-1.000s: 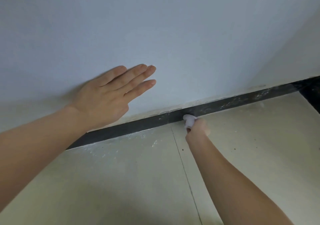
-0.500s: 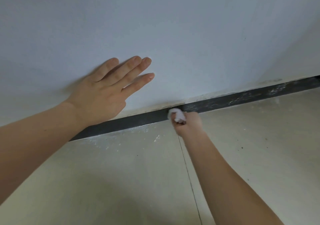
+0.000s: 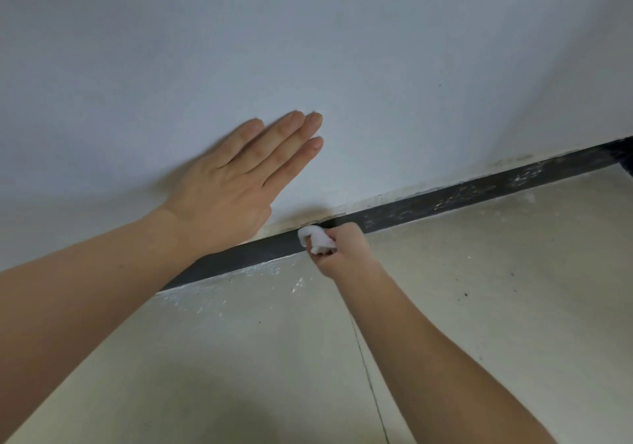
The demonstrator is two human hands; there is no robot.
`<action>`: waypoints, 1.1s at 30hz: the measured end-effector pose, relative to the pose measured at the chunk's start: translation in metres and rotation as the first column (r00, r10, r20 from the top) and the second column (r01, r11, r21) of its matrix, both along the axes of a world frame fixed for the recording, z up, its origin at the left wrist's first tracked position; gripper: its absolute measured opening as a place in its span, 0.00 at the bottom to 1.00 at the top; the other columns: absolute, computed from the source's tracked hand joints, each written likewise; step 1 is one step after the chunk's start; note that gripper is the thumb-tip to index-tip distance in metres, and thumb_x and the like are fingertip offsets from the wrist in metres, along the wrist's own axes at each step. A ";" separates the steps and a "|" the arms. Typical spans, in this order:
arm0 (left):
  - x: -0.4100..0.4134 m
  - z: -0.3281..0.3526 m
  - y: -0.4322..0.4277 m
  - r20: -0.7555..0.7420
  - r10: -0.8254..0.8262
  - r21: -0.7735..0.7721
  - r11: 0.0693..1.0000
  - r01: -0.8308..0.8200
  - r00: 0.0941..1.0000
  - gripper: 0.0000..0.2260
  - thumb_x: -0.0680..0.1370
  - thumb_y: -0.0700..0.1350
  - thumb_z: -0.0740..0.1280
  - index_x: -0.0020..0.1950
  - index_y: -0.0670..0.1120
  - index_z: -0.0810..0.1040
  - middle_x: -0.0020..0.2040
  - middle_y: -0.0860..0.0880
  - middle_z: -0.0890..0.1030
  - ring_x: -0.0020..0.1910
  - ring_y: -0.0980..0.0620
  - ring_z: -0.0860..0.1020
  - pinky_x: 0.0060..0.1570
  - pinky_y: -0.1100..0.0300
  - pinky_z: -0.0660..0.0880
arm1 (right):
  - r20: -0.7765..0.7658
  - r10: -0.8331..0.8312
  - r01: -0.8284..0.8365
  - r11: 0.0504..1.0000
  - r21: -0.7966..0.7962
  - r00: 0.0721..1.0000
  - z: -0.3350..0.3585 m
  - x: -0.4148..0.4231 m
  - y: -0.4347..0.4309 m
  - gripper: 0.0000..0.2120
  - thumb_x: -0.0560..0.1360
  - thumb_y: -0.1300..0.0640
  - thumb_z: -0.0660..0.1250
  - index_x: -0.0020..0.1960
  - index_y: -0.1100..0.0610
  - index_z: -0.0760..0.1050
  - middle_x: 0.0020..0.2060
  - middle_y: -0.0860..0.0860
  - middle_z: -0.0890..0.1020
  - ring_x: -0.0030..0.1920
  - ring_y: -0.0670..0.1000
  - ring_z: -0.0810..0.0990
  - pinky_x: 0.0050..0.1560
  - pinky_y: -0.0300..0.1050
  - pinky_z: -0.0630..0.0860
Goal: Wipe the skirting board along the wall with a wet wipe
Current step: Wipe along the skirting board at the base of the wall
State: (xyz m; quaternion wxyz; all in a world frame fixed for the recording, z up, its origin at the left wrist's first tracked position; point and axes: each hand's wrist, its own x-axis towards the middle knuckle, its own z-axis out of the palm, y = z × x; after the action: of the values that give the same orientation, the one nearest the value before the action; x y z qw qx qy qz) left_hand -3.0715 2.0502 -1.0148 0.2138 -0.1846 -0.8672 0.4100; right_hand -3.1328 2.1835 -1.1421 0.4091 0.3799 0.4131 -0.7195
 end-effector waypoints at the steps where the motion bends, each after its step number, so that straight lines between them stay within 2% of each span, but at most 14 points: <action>1: -0.001 -0.001 0.000 -0.008 -0.002 0.001 1.000 0.002 1.000 0.34 0.73 0.41 0.55 0.79 0.42 0.50 0.79 0.44 0.46 0.78 0.47 0.43 0.75 0.51 0.43 | -0.038 -0.026 0.027 1.000 0.001 0.999 -0.001 -0.010 0.015 0.17 0.73 0.76 0.46 0.32 0.59 0.60 0.32 0.53 0.60 0.31 0.49 0.62 0.28 0.37 0.65; 3: -0.002 -0.002 -0.001 -0.016 -0.005 0.003 1.000 0.005 1.000 0.34 0.74 0.41 0.55 0.79 0.42 0.50 0.79 0.44 0.46 0.78 0.47 0.42 0.75 0.51 0.44 | -0.115 -0.144 0.144 0.990 -0.010 0.983 0.003 -0.023 0.047 0.17 0.73 0.77 0.46 0.33 0.60 0.61 0.31 0.54 0.62 0.31 0.49 0.64 0.35 0.36 0.67; 7: -0.002 0.000 -0.001 -0.012 0.002 0.002 1.000 -0.002 1.000 0.34 0.73 0.40 0.55 0.79 0.42 0.50 0.79 0.44 0.46 0.78 0.47 0.42 0.75 0.52 0.44 | -0.201 -0.485 0.448 0.871 -0.201 0.851 0.019 -0.023 0.084 0.20 0.66 0.77 0.43 0.34 0.53 0.59 0.28 0.50 0.58 0.23 0.46 0.58 0.21 0.34 0.63; 9: 0.000 0.004 -0.002 0.001 0.006 -0.015 1.000 -0.006 1.000 0.34 0.74 0.41 0.55 0.79 0.43 0.49 0.79 0.44 0.46 0.78 0.48 0.43 0.75 0.52 0.44 | -0.194 -0.517 0.485 0.853 -0.193 0.833 0.024 -0.013 0.084 0.18 0.68 0.77 0.46 0.32 0.55 0.61 0.28 0.50 0.60 0.25 0.46 0.60 0.26 0.34 0.62; 12: 0.003 0.012 -0.007 0.027 0.000 -0.063 0.998 0.002 1.000 0.34 0.75 0.43 0.55 0.79 0.42 0.48 0.79 0.45 0.47 0.77 0.48 0.45 0.75 0.52 0.45 | -0.190 -0.369 0.349 0.928 -0.130 0.910 0.016 0.018 0.056 0.14 0.73 0.75 0.51 0.35 0.63 0.69 0.31 0.54 0.68 0.30 0.49 0.65 0.37 0.38 0.63; 15: 0.005 0.017 -0.011 0.045 -0.013 -0.089 0.996 0.017 0.999 0.34 0.74 0.43 0.56 0.79 0.42 0.49 0.79 0.46 0.50 0.77 0.48 0.50 0.74 0.53 0.49 | -0.072 -0.117 0.105 0.982 -0.156 0.991 -0.010 0.065 0.002 0.11 0.76 0.72 0.53 0.51 0.67 0.73 0.37 0.57 0.74 0.33 0.51 0.72 0.34 0.39 0.69; 17: 0.006 0.018 -0.012 0.071 -0.015 -0.087 0.996 0.022 0.997 0.34 0.75 0.43 0.55 0.79 0.42 0.48 0.79 0.46 0.50 0.77 0.48 0.51 0.74 0.53 0.49 | 0.007 0.036 -0.035 0.985 -0.170 0.999 -0.024 0.095 -0.030 0.16 0.77 0.71 0.56 0.64 0.69 0.68 0.47 0.60 0.76 0.37 0.52 0.77 0.31 0.40 0.74; 20: 0.006 0.019 -0.013 0.089 -0.011 -0.085 0.996 0.018 0.996 0.33 0.75 0.42 0.54 0.79 0.42 0.47 0.79 0.46 0.50 0.77 0.48 0.50 0.74 0.53 0.46 | 0.045 0.164 -0.156 0.977 -0.145 0.985 -0.031 0.115 -0.062 0.20 0.77 0.71 0.58 0.69 0.69 0.64 0.57 0.64 0.75 0.52 0.57 0.80 0.41 0.43 0.77; 23: 0.005 0.019 -0.014 0.096 -0.017 -0.091 0.996 0.026 0.995 0.33 0.75 0.41 0.54 0.79 0.42 0.47 0.79 0.47 0.50 0.77 0.49 0.51 0.74 0.53 0.45 | 0.044 0.107 -0.099 0.983 -0.153 0.993 -0.035 0.102 -0.079 0.21 0.77 0.72 0.56 0.70 0.68 0.65 0.55 0.63 0.76 0.48 0.57 0.80 0.36 0.43 0.78; 25: 0.005 0.019 -0.014 0.083 -0.030 -0.085 0.996 0.037 0.996 0.34 0.74 0.40 0.55 0.79 0.42 0.49 0.79 0.47 0.52 0.77 0.49 0.52 0.74 0.54 0.46 | 0.057 0.056 -0.046 0.987 -0.157 0.997 -0.032 0.088 -0.080 0.21 0.76 0.74 0.53 0.68 0.68 0.67 0.48 0.62 0.78 0.43 0.56 0.79 0.40 0.45 0.77; 27: 0.006 0.018 -0.014 0.066 -0.035 -0.091 0.995 0.041 0.997 0.34 0.74 0.40 0.56 0.79 0.42 0.50 0.79 0.46 0.53 0.77 0.48 0.53 0.73 0.53 0.47 | 0.066 0.043 -0.031 0.984 -0.174 0.997 -0.027 0.076 -0.071 0.17 0.76 0.75 0.51 0.60 0.69 0.71 0.40 0.60 0.76 0.38 0.54 0.76 0.41 0.44 0.75; 29: 0.006 0.018 -0.013 0.059 -0.035 -0.102 0.994 0.041 0.998 0.34 0.74 0.41 0.56 0.79 0.42 0.50 0.79 0.46 0.53 0.77 0.48 0.53 0.74 0.53 0.47 | 0.070 0.022 -0.008 0.981 -0.195 0.997 -0.018 0.062 -0.055 0.13 0.76 0.76 0.50 0.45 0.68 0.72 0.37 0.57 0.74 0.35 0.53 0.73 0.39 0.42 0.72; 31: 0.006 0.019 -0.013 0.056 -0.035 -0.123 0.992 0.042 0.998 0.34 0.74 0.42 0.57 0.79 0.41 0.50 0.79 0.45 0.52 0.77 0.46 0.52 0.74 0.53 0.47 | 0.064 -0.026 0.039 0.978 -0.205 0.998 -0.011 0.045 -0.036 0.15 0.77 0.76 0.48 0.38 0.65 0.69 0.36 0.56 0.72 0.36 0.53 0.73 0.49 0.41 0.73; 33: 0.006 0.018 -0.013 0.046 -0.032 -0.138 0.990 0.038 0.998 0.34 0.74 0.43 0.56 0.79 0.41 0.50 0.79 0.44 0.52 0.77 0.47 0.52 0.74 0.53 0.47 | 0.036 -0.078 0.084 0.972 -0.218 0.996 -0.004 0.028 -0.013 0.16 0.77 0.76 0.47 0.40 0.67 0.70 0.38 0.57 0.74 0.43 0.53 0.77 0.57 0.43 0.72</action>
State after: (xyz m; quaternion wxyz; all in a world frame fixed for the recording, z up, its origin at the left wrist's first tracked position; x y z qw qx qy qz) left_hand -3.0658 2.0376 -0.9967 0.1889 -0.2232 -0.8377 0.4613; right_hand -3.1043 2.1708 -1.1459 0.4242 0.3588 0.3096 -0.7717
